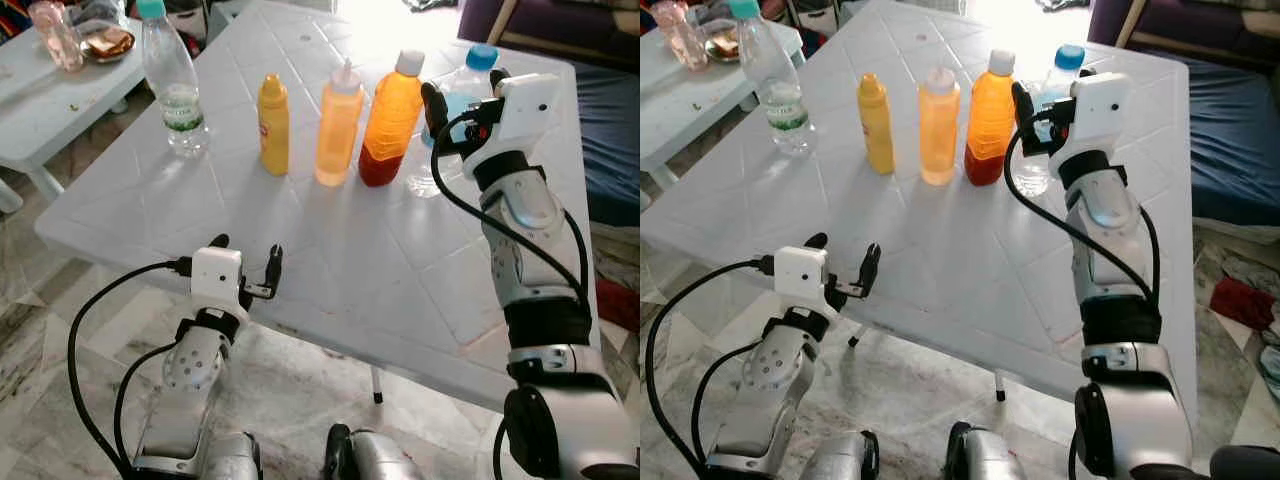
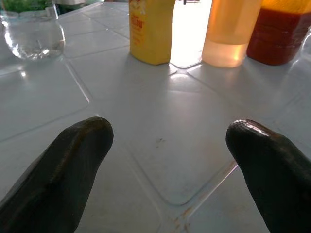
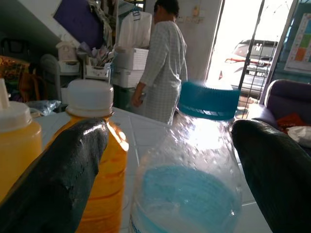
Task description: Restocking fridge
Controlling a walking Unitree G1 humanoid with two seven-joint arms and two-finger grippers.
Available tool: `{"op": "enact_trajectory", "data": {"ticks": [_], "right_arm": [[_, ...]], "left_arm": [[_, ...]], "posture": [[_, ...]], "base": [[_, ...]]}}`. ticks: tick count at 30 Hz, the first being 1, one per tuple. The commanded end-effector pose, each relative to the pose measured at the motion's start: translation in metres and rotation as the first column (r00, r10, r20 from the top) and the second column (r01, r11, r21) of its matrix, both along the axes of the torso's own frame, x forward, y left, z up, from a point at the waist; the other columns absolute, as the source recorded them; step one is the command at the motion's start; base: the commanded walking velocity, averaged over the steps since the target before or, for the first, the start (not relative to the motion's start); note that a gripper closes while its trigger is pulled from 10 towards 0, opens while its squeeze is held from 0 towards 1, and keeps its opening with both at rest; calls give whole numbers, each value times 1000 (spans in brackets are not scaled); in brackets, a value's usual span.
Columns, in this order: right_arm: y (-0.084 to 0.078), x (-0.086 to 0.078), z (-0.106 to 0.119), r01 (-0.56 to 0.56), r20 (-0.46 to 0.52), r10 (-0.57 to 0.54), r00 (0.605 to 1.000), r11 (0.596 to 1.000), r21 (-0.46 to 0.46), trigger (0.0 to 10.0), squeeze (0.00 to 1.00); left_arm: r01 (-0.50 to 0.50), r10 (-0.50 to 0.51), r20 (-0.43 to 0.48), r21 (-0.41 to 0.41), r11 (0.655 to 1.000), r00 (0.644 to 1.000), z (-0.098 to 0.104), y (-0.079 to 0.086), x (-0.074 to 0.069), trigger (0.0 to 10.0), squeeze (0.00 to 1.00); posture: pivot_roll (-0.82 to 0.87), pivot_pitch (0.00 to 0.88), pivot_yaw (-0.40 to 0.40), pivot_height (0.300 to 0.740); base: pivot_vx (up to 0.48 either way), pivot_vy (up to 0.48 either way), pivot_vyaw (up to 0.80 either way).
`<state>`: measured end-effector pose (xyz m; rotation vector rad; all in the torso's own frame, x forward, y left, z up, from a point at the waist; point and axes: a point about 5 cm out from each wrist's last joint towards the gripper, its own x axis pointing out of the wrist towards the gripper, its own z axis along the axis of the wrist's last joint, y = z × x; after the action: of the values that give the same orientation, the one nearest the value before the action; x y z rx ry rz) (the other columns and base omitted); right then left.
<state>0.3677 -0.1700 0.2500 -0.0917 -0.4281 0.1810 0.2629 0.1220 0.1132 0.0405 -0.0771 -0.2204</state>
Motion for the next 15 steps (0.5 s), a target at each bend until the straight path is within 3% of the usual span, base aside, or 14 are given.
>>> {"op": "enact_trajectory", "data": {"ticks": [1, 15], "right_arm": [[-4, 2, 8, 4, 30, -4, 1000, 1000, -1, 10000, 0], [-23, 14, 26, 80, 7, -80, 997, 996, -39, 10000, 0]], "left_arm": [[3, -3, 1, 7, 1000, 1000, 3, 0, -1, 10000, 0], [11, -10, -9, 6, 1000, 1000, 2, -1, 0, 10000, 0]], "posture": [[146, 192, -34, 740], [143, 192, -34, 740]], "base": [[0, 0, 0], [0, 0, 0]]}}
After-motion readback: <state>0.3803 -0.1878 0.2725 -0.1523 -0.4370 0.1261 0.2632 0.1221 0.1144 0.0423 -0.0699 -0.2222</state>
